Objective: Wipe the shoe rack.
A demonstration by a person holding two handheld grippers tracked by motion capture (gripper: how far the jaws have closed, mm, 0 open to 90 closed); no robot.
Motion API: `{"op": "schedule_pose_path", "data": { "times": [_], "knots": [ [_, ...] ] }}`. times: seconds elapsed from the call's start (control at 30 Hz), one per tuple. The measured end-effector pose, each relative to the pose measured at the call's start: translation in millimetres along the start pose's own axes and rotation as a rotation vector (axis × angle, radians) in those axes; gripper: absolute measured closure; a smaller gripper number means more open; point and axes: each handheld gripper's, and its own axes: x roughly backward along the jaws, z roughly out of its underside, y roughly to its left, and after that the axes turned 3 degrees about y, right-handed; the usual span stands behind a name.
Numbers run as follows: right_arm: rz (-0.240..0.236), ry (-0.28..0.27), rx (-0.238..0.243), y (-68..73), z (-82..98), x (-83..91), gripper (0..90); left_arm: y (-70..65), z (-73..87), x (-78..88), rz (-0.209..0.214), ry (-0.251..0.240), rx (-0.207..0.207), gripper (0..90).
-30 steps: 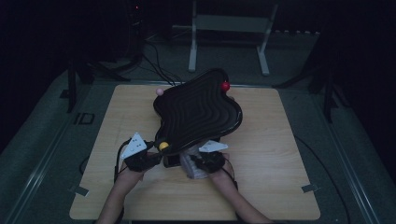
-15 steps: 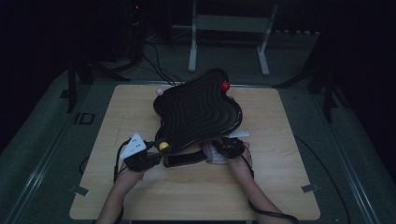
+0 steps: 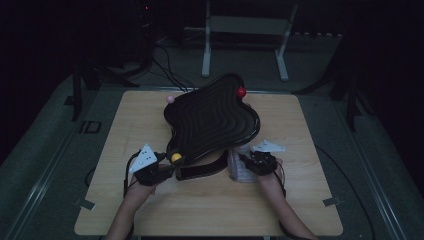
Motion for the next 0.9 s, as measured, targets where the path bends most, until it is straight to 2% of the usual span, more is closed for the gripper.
{"op": "schedule_pose_path", "data": {
  "times": [0.2,0.3,0.43,0.6,0.8,0.9],
  "knots": [
    [-0.004,-0.007,0.001,-6.8,10.8,33.1,69.2,-10.1,-1.5,-2.3,-0.005,0.007,-0.017,59.0],
    [-0.01,-0.006,-0.015,-10.4,16.7,43.4,69.1,-13.9,-2.9,-4.4,-0.007,0.011,-0.029,59.0],
    [0.003,-0.007,-0.012,-12.8,21.4,54.8,69.1,-22.2,-4.7,-9.0,-0.009,0.014,-0.043,58.9],
    [-0.012,-0.088,-0.04,-11.7,14.5,81.6,69.1,-33.8,-8.3,-17.2,0.01,0.023,-0.069,58.8],
    [-0.052,-0.2,-0.012,4.3,-1.1,119.2,69.1,-50.6,-15.8,-32.5,0.042,0.045,-0.118,58.9],
    [-0.081,-0.239,-0.001,12.2,-6.4,133.1,69.1,-59.2,-17.9,-41.5,0.069,0.047,-0.133,58.7]
  ]
}}
